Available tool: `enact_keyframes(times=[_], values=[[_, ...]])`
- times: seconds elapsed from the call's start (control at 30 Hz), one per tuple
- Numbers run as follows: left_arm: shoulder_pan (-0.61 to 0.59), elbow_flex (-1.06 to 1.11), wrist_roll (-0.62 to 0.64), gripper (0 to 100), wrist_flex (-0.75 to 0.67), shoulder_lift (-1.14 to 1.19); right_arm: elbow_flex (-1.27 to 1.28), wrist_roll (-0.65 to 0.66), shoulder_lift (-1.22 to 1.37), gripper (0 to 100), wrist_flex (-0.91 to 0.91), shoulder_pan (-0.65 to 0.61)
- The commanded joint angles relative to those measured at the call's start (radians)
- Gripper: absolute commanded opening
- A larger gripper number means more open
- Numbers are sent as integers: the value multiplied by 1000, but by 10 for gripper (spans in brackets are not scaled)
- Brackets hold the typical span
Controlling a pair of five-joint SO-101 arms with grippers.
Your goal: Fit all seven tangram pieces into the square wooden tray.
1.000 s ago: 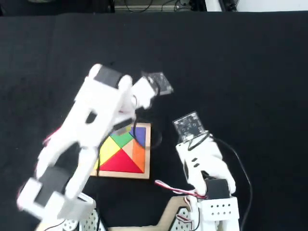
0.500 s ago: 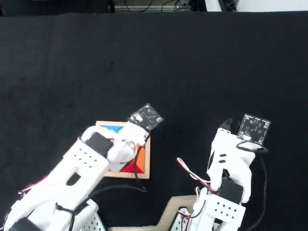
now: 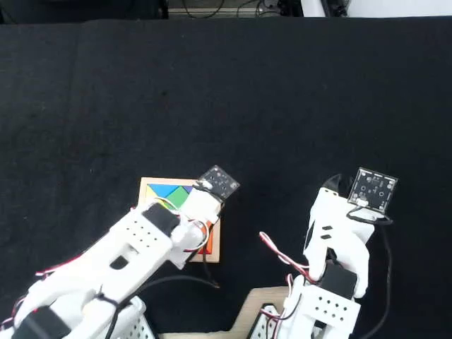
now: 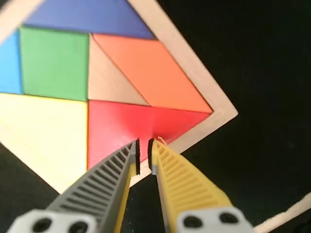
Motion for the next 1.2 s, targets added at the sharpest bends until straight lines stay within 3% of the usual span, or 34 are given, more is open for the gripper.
enact_keyframes(times=[0.0,0.1,0.33,0.63,0.93,1.07,1.17], values=[[107,-15,0,68,-12,46,-5,37,-24,74,-26,-29],[185,-13,6,68,-18,55,-5,49,-22,74,-26,-37],[191,-51,2,69,-35,186,-5,49,-22,74,-26,-37],[199,-214,5,69,74,336,-5,49,-21,74,-26,-37],[321,-305,29,56,264,210,-5,51,-21,74,-26,-37],[320,-257,26,58,229,161,-5,51,-21,74,-23,-37],[254,-213,12,59,163,181,-5,51,-21,74,-21,-37]])
